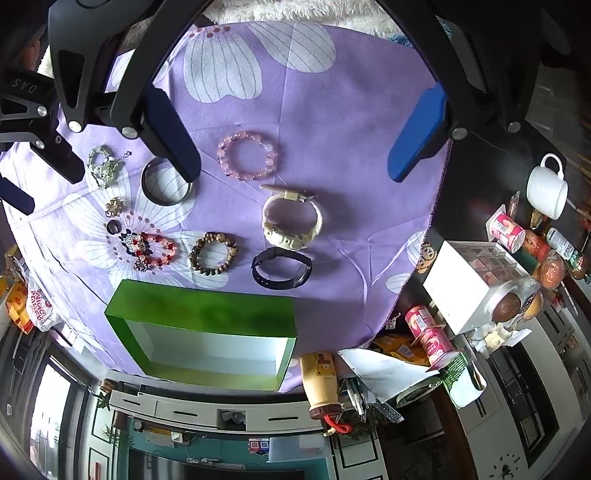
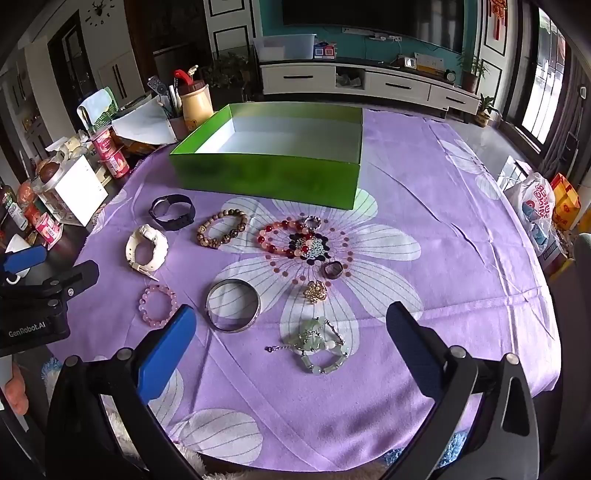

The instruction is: Organize jewelry

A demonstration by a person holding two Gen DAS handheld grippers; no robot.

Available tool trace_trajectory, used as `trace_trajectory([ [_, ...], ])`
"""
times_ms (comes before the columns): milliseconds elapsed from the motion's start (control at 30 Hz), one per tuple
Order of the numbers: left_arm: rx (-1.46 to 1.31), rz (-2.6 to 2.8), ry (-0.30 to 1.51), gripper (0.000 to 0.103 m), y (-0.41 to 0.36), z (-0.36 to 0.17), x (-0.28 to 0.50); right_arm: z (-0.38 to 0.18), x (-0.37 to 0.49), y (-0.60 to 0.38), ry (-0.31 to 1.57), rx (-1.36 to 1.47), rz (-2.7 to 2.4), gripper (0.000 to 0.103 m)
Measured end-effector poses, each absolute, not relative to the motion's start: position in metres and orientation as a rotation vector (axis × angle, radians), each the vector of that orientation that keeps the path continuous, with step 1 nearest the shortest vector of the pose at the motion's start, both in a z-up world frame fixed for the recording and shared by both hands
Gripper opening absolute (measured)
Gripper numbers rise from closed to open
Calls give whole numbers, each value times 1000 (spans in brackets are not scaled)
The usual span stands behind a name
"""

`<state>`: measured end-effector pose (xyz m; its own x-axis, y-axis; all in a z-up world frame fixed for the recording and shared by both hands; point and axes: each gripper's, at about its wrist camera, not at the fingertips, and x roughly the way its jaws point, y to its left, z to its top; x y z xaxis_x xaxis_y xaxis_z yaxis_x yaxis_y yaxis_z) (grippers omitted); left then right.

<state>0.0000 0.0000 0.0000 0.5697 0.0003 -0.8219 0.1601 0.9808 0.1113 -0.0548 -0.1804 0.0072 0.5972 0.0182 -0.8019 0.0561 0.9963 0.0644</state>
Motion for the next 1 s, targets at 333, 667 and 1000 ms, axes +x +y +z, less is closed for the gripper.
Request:
trace_trajectory([
  [333, 172, -97, 963, 101, 1, 1, 0, 10, -55, -179, 925, 82, -23, 102],
  [667, 181, -101, 960, 101, -4, 4, 1, 10, -55, -178, 922, 83, -25, 102],
  [1000, 173, -105, 952, 101, 1, 6, 0, 12, -55, -178, 923, 81, -22, 102],
])
